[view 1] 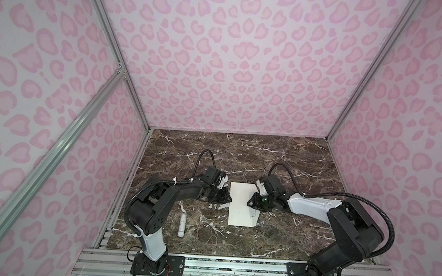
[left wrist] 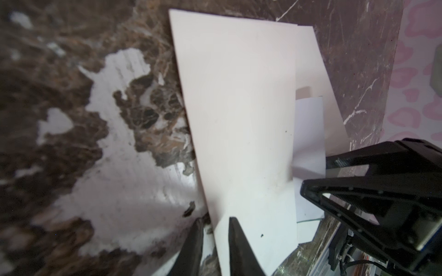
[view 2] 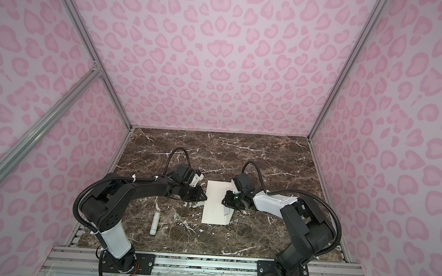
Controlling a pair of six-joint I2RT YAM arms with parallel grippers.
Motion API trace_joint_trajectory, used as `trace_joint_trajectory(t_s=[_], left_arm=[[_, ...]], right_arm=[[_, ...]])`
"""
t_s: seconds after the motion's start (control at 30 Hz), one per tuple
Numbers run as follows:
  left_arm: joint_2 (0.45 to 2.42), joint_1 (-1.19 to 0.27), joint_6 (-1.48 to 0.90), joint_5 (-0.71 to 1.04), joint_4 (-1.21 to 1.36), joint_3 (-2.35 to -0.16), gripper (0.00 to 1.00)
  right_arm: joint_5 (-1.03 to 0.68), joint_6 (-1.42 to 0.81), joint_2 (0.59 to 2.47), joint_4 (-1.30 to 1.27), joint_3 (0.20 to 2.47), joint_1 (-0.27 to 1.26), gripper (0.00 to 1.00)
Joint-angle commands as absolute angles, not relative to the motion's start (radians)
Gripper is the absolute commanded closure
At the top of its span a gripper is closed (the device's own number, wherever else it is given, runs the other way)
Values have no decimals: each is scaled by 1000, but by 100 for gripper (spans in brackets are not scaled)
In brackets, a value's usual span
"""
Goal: Place the letter into the envelope and seal it
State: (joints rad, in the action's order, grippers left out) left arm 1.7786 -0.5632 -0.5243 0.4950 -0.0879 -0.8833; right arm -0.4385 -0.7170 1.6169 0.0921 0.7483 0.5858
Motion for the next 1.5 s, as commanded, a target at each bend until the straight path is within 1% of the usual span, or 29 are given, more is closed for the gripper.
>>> trace_joint_trajectory(t_s=[0.0, 0.27, 0.43, 0.67, 0.73, 0.8, 0.93, 1.03, 1.27, 1.47], left_arm=[[1793, -566, -531, 484, -104, -887, 78], [1799, -566, -532, 483, -103, -888, 82], [1784, -566, -532, 459, -115, -887, 80], [1785, -566, -523, 437, -143, -902, 84], [1792, -566, -526, 436, -139, -900, 85], [1797, -566, -528, 434, -138, -899, 87], [1795, -566, -525, 418, -150, -901, 91], [1789, -566, -519, 402, -169, -907, 93], [1734, -568, -513, 410, -183, -903, 93], [1759, -569, -513, 406, -183, -897, 94]], right_arm=[[-442, -726, 1628, 64, 754, 594, 72], [-449, -731, 1634, 58, 763, 603, 76], [-448, -730, 1636, 57, 762, 606, 76], [-449, -727, 1634, 60, 763, 609, 77], [-447, -723, 1628, 72, 764, 608, 74], [-438, -717, 1617, 90, 766, 609, 66], [-423, -699, 1605, 137, 778, 605, 58], [-411, -685, 1594, 175, 795, 604, 57], [-398, -675, 1585, 205, 799, 603, 57], [-380, -664, 1568, 246, 804, 594, 56]])
